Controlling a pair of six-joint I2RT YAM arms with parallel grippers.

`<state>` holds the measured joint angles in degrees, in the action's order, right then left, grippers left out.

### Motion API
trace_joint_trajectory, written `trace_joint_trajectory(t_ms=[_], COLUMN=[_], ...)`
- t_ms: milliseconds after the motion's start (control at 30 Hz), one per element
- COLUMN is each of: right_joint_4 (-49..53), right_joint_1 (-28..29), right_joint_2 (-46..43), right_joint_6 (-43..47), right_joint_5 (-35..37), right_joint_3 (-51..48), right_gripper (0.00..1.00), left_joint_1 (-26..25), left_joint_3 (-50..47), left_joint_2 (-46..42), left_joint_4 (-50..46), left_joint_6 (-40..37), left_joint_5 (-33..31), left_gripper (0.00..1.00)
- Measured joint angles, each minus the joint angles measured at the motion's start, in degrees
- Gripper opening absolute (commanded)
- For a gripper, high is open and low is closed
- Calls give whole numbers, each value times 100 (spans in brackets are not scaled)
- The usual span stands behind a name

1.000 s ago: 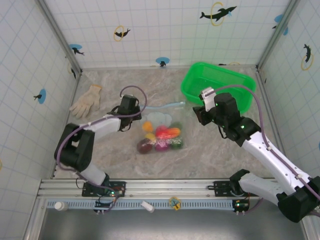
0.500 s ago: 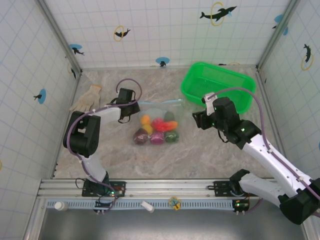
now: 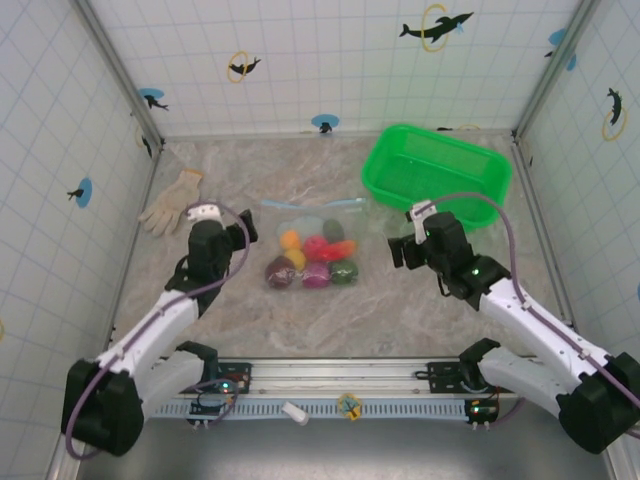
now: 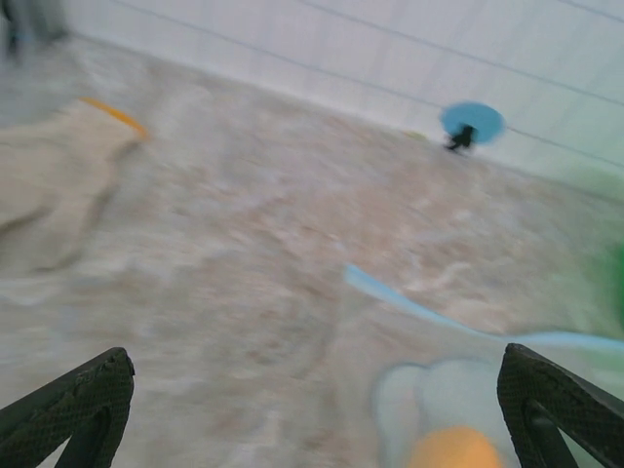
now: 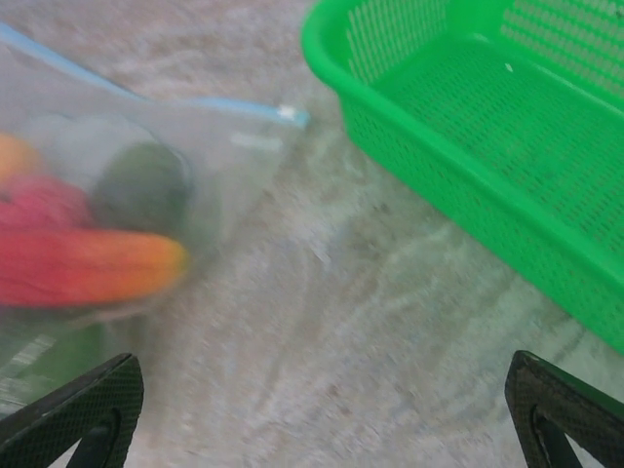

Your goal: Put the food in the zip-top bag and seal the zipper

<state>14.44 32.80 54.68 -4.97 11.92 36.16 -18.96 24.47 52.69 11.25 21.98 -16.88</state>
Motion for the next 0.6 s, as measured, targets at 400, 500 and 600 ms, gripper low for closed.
trace_joint_trajectory(t_ms=[400,500,600], right_joint_4=[-2326,-2844,-3322], right_joint_1=[-1305,-1377,-1613], right_joint_2=[457,660,861], right_joint_6=[-13,42,74], right_joint_5=[581,723,752], right_joint_3=[-2267,-2555,-2680], right_gripper=[98,98,98], left_joint_1=[892,1298,1346], left_joint_3=[-2411,-2411,-2413], left_joint_2=[-153,737,1644], left_joint_4=[1593,2347,3366], left_joint_6=[-1547,-1519,-1626], left_joint_5=[-507,-496,-367], left_gripper=[98,98,98])
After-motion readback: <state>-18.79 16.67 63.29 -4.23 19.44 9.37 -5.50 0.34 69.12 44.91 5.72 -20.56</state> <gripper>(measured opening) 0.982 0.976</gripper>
